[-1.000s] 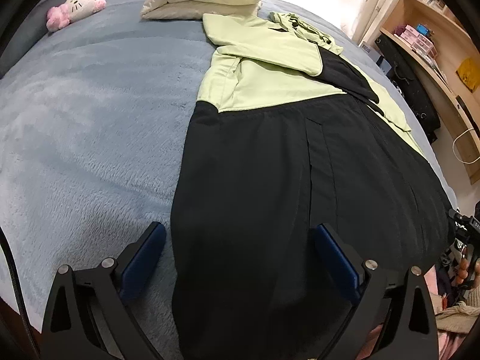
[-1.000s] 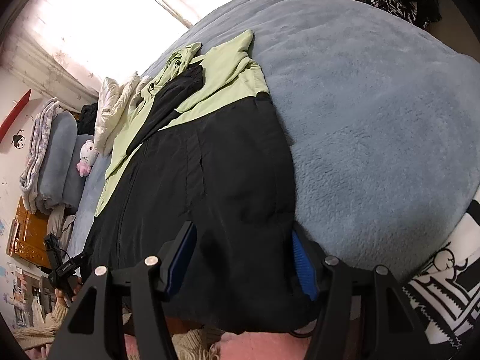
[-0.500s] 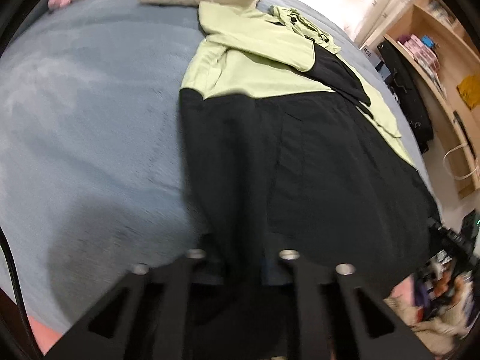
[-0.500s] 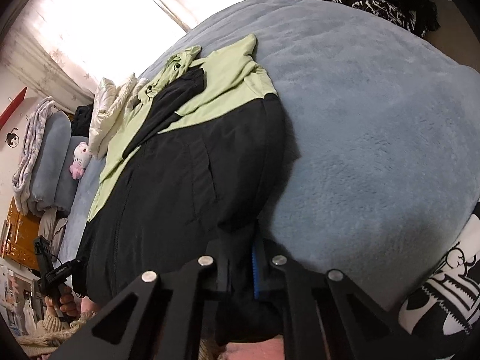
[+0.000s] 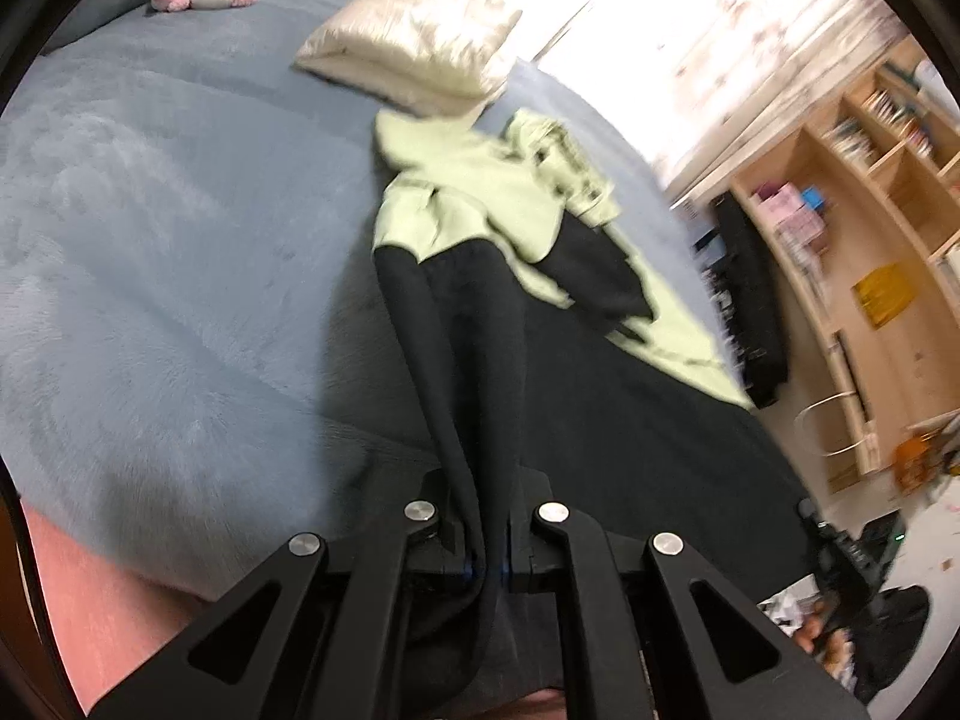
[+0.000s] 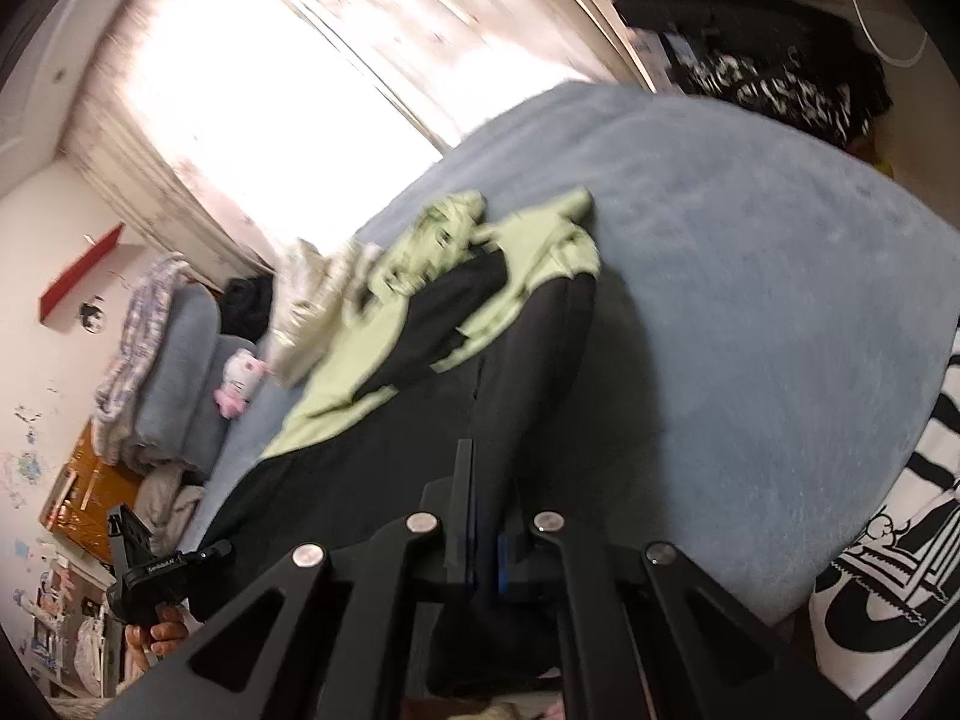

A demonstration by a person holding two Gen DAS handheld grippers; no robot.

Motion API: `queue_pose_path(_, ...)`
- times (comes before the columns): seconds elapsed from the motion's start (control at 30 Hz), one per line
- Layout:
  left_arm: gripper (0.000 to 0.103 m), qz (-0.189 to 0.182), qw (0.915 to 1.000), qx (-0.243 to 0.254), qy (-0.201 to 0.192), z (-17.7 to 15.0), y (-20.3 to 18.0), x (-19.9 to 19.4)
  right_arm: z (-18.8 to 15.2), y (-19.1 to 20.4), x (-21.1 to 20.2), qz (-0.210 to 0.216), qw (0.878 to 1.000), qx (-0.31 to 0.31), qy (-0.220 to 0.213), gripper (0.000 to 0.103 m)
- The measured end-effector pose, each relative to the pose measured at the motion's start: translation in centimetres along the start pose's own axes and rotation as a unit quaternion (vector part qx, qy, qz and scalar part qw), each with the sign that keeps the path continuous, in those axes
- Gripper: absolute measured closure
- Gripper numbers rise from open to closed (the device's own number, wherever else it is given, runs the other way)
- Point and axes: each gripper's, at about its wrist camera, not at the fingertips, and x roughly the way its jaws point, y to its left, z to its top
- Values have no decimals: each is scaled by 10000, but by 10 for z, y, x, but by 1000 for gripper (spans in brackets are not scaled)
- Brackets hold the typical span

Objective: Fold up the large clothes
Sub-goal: 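Grasp the black hem with both grippers and lift it toward the hood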

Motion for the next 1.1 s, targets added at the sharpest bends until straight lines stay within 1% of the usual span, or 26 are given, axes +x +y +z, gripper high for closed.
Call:
queue_pose_path(0.1, 100, -216, 9996, -82, -189, 7, -9, -28, 5, 15, -23, 174, 9996, -71, -209, 100)
queue_pose_path(0.2, 100, -389, 9981, -309, -377, 18, -11, -50, 14, 21, -40, 274, 9989, -41, -386, 100)
queue_pose_path(0.27, 100, -468, 9964, -555, -440, 26, -4, -58, 22, 22, -44, 266, 9984, 30, -495, 100)
queue_pose_path(0.33, 100, -533, 9942, -800, -485, 38, 2, -56, 33, 20, -40, 297, 9979, 152, -562, 100)
queue_pose_path(0.43, 100, -442, 9926, -991, -549, 65, 8, -43, 58, 16, -23, 213, 9973, 334, -618, 99)
queue_pose_path(0.5, 100, -357, 9911, -1151, -562, 90, 15, -25, 75, 12, -5, 151, 9969, 472, -608, 99)
queue_pose_path(0.57, 99, -251, 9902, -1243, -582, 117, 21, -3, 96, 10, 17, 101, 9971, 502, -571, 99)
queue_pose_path(0.67, 97, -38, 9902, -1275, -576, 164, 25, 36, 143, 10, 67, -101, 9978, 453, -482, 99)
queue_pose_path(0.7, 92, 67, 9906, -1242, -575, 182, 25, 50, 158, 9, 83, -216, 9976, 450, -475, 98)
queue_pose_path(0.77, 70, 343, 9900, -1235, -591, 214, 27, 75, 183, 6, 112, -377, 9974, 473, -398, 94)
queue_pose_path(0.8, 40, 338, 9894, -1277, -603, 231, 30, 87, 201, 2, 137, -480, 9974, 487, -211, 92)
queue_pose_path(0.83, 18, 253, 9892, -1315, -603, 243, 35, 97, 213, -3, 156, -555, 9970, 536, -61, 89)
queue_pose_path(0.87, 15, 163, 9869, -1466, -656, 258, 40, 107, 224, -9, 175, -675, 9958, 611, 42, 79)
queue_pose_path(0.9, 15, 118, 9855, -1541, -704, 269, 44, 113, 230, -13, 183, -738, 9953, 631, 57, 63)
queue_pose_path(0.97, 15, 141, 9839, -1627, -722, 286, 49, 128, 238, -22, 200, -710, 9947, 742, -47, 49)
queue_pose_path(1.0, 15, 269, 9851, -1548, -703, 291, 50, 136, 240, -26, 207, -661, 9948, 766, -93, 46)
queue_pose_path(1.03, 15, 482, 9863, -1427, -666, 291, 50, 145, 241, -31, 217, -672, 9950, 741, -66, 46)
queue_pose_path(1.07, 15, 718, 9880, -1245, -574, 292, 50, 156, 241, -33, 223, -701, 9950, 708, -22, 45)
queue_pose_path(1.1, 15, 858, 9895, -1071, -453, 291, 50, 166, 241, -37, 232, -780, 9949, 638, 63, 45)
